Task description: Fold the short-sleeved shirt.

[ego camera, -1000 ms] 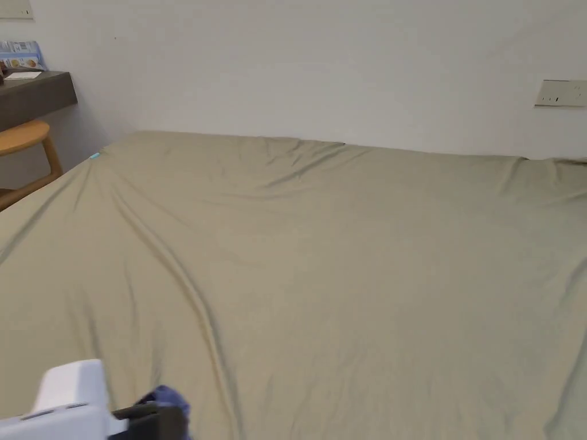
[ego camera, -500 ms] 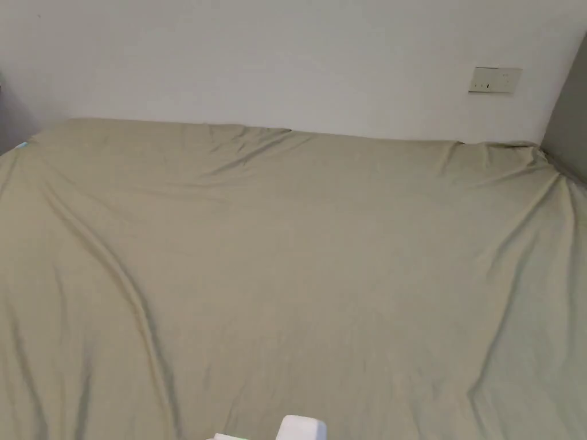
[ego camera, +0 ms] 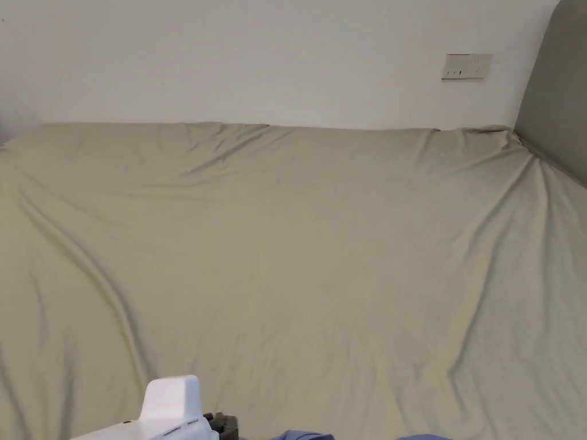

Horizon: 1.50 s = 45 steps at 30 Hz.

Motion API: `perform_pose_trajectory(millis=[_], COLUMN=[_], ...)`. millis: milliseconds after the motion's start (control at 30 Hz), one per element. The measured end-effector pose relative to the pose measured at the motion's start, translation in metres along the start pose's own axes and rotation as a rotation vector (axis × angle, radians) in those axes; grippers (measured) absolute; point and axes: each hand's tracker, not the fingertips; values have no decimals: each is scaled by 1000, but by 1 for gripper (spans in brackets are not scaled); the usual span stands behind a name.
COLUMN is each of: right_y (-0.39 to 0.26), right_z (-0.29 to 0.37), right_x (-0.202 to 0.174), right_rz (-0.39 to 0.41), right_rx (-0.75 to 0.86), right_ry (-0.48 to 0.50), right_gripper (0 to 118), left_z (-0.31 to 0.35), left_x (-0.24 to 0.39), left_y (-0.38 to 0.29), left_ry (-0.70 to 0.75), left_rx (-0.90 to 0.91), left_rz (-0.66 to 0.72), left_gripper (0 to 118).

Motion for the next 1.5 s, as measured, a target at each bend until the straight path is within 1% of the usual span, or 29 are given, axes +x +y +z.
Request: perform_pose_trajectory(millis=[33, 133, 167, 267, 333, 467, 567, 633, 700, 733, 800, 867, 900, 933, 1033, 1067, 1100, 1133, 1167, 1200, 1233, 1267, 1300, 1333, 1367, 1400, 1500], right_y=[-1, -4, -4, -5, -5, -5, -7, -8, -7, -7, -5, -2, 0, 1, 2, 2, 1, 0, -1, -2, -3, -4, -4, -5, -4, -4, -1], right_z=[0, 3, 3, 4, 4, 3, 0, -2, -1, 0, 1, 2, 2, 2, 2, 1, 1, 1, 0, 0, 0, 0, 0, 0, 0, 0, -1], right_x=[0, 1, 2, 8, 9, 11, 9, 6, 3, 3, 2, 1, 1, 1, -1, -1, -2, -4, -4, -5, -6, -8, -9, -10, -10, -11, -13], right_rz=[0, -1, -2, -12, -15, -21, -22, -18, -11, -9, -7, -1, 3, 5, 11, 13, 14, 14, 14, 16, 19, 25, 33, 38, 41, 41, 43], right_rx=[0, -5, -8, -16, -21, -21, -30, -34, -35, -33, -28, -20, -17, -14, -11, -10, -12, -15, -19, -26, -31, -38, -41, -43, -45, -48, -48], right_ry=[2, -2, -11, -30, -40, -45, -35, -29, -21, -17, -3, -3, -4, -5, -4, -4, -4, -3, 0, 4, 6, 7, 7, 7, 9, 10, 10], right_gripper=[2, 2, 2, 2, 2, 2, 2, 2, 2, 2, 2, 2, 2, 2, 2, 2, 2, 2, 2, 2, 2, 2, 2, 2, 2, 2, 2], left_z=[-14, -41, -45, -52, -52, -49, -60, -67, -56, -46, -16, 20, 32, 43, 53, 49, 45, 35, 29, 22, 17, 11, 6, 2, -2, -3, -17], left_x=[-1, 9, 18, 45, 61, 85, 99, 101, 97, 90, 71, 42, 30, 16, -23, -39, -52, -68, -83, -97, -105, -113, -118, -123, -127, -128, -132], left_y=[-3, -19, -27, -39, -41, -46, -58, -63, -57, -52, -45, -41, -39, -39, -39, -40, -40, -40, -40, -41, -42, -42, -43, -44, -46, -47, -50], left_ry=[14, -116, -140, -132, -135, -181, -228, -243, -247, -295, -434, -521, -522, -493, -322, -271, -236, -247, -272, -342, -356, -354, -368, -375, -388, -392, -410], left_rx=[-49, -176, -200, -199, -195, -191, -219, -218, -209, -203, -165, -63, -25, 20, 78, 74, 49, 18, -4, -26, -39, -48, -43, -44, -31, -26, -64], left_rz=[-20, 53, 51, -16, -34, -70, -122, -103, -72, -29, 70, 145, 139, 117, 37, 47, 88, 145, 185, 256, 301, 347, 373, 379, 385, 394, 399], left_gripper=[2, 2, 2, 2, 2, 2, 2, 2, 2, 2, 2, 2, 2, 2, 2, 2, 2, 2, 2, 4, 9, 36, 67, 92, 111, 112, 111])
